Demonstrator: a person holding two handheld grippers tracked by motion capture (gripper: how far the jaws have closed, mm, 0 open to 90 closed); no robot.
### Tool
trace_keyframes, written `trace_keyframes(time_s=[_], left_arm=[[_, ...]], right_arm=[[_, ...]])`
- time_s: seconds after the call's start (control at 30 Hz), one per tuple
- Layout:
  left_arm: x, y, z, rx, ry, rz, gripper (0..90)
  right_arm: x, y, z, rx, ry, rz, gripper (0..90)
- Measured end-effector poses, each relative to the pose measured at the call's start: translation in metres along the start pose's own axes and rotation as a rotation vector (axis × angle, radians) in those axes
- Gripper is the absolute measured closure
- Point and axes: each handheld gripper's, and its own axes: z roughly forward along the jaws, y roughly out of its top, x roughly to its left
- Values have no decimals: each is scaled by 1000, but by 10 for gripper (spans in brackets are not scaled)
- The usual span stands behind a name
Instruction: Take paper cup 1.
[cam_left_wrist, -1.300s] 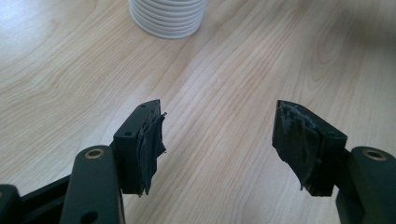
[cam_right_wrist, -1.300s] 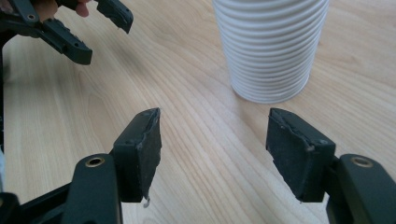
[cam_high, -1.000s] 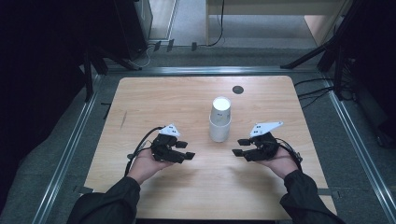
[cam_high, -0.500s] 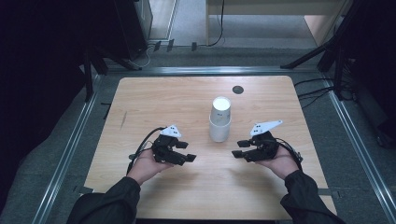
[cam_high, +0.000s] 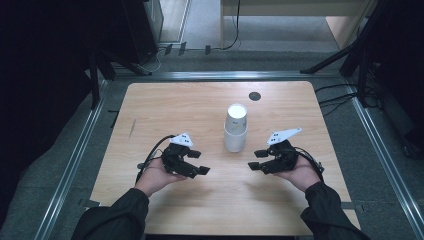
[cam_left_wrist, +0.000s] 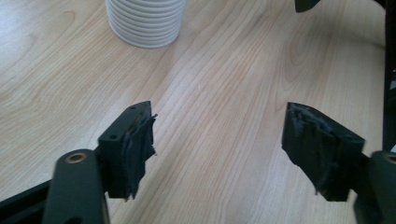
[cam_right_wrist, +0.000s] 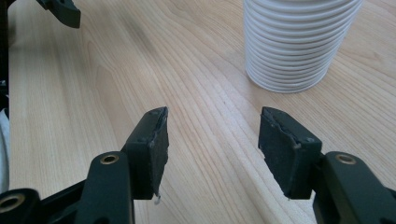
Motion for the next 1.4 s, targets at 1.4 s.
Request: trace_keyframes(time_s=[1.4], left_arm=[[2,-1,-13,-23,-22,51,301]], right_arm=[[-40,95,-42,50,-25,-192,337]])
